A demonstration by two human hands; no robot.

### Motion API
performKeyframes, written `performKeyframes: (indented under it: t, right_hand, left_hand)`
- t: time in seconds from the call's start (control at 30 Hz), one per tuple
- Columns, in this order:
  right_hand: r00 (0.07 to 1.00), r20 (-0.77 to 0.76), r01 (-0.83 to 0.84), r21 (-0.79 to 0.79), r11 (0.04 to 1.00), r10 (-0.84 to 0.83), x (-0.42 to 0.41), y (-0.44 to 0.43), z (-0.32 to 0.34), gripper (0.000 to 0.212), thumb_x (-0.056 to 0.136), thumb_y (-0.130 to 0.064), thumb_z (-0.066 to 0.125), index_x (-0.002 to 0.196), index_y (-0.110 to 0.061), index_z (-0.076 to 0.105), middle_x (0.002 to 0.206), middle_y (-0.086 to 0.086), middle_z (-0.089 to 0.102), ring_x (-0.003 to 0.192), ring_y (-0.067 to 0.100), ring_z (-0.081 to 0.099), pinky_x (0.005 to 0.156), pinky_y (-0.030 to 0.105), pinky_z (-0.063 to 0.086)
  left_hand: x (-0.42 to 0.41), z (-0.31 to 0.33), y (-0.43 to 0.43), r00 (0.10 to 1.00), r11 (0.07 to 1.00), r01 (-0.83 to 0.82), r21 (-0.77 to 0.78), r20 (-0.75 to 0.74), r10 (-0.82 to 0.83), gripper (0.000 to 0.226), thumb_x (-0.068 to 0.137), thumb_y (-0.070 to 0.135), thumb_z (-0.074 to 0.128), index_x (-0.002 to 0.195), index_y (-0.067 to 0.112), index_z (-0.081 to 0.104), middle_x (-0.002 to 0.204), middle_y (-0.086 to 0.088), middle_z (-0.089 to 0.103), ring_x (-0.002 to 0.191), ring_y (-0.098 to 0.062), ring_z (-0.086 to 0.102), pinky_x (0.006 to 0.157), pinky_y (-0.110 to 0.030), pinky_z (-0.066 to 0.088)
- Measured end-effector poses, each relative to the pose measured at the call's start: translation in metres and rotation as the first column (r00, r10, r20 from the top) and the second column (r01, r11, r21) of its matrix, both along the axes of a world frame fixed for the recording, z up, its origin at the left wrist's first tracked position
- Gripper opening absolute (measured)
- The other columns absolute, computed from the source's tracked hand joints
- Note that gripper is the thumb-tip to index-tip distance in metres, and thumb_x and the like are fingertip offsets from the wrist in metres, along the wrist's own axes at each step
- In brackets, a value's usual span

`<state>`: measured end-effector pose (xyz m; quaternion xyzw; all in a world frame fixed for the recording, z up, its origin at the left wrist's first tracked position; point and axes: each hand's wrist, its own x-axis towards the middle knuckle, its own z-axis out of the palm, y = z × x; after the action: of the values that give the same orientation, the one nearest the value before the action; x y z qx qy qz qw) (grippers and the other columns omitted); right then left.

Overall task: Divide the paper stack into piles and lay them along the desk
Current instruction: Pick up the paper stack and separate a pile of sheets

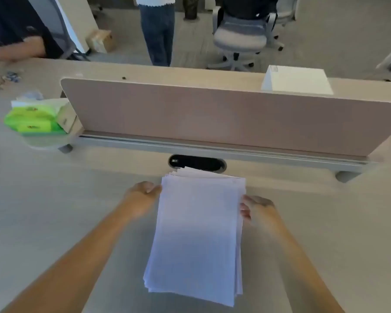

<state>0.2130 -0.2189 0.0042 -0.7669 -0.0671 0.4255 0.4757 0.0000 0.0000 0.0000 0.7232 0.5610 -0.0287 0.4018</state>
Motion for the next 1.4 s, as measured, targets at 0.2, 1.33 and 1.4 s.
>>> performKeyframes:
  t: [0.2, 1.33, 1.4]
  right_hand:
    - [0.997, 0.042, -0.052, -0.196, 0.979, 0.061, -0.004, 0.015, -0.059, 0.031, 0.087, -0.035, 0.056, 0.073, -0.007, 0.057, 0.069, 0.007, 0.051, 0.062, 0.020, 0.048, 0.061, 0.029, 0.038]
    - [0.995, 0.100, -0.017, -0.102, 0.995, 0.027, -0.041, 0.009, -0.049, 0.009, 0.096, -0.016, 0.054, 0.093, -0.011, 0.061, 0.085, 0.010, 0.059, 0.074, 0.023, 0.053, 0.054, 0.023, 0.038]
    - [0.999, 0.032, 0.013, -0.082, 0.997, -0.011, -0.043, 0.011, -0.046, 0.008, 0.097, -0.017, 0.051, 0.096, -0.017, 0.059, 0.088, 0.007, 0.060, 0.077, 0.022, 0.053, 0.060, 0.025, 0.040]
  left_hand:
    - [0.018, -0.042, -0.007, 0.996, 0.982, -0.077, -0.172, 0.024, 0.082, 0.057, 0.079, 0.054, 0.048, 0.104, 0.006, 0.067, 0.099, -0.006, 0.069, 0.096, -0.026, 0.064, 0.083, -0.034, 0.046]
    - [0.038, 0.022, -0.066, 0.987, 0.995, 0.096, -0.007, 0.134, -0.094, 0.028, 0.099, 0.031, 0.049, 0.121, 0.017, 0.059, 0.102, -0.001, 0.067, 0.083, -0.019, 0.062, 0.074, -0.029, 0.047]
    - [0.040, 0.020, -0.068, 0.993, 0.994, 0.111, -0.001, 0.050, -0.111, 0.048, 0.096, 0.038, 0.053, 0.139, 0.018, 0.043, 0.122, -0.005, 0.063, 0.098, -0.025, 0.062, 0.082, -0.033, 0.050]
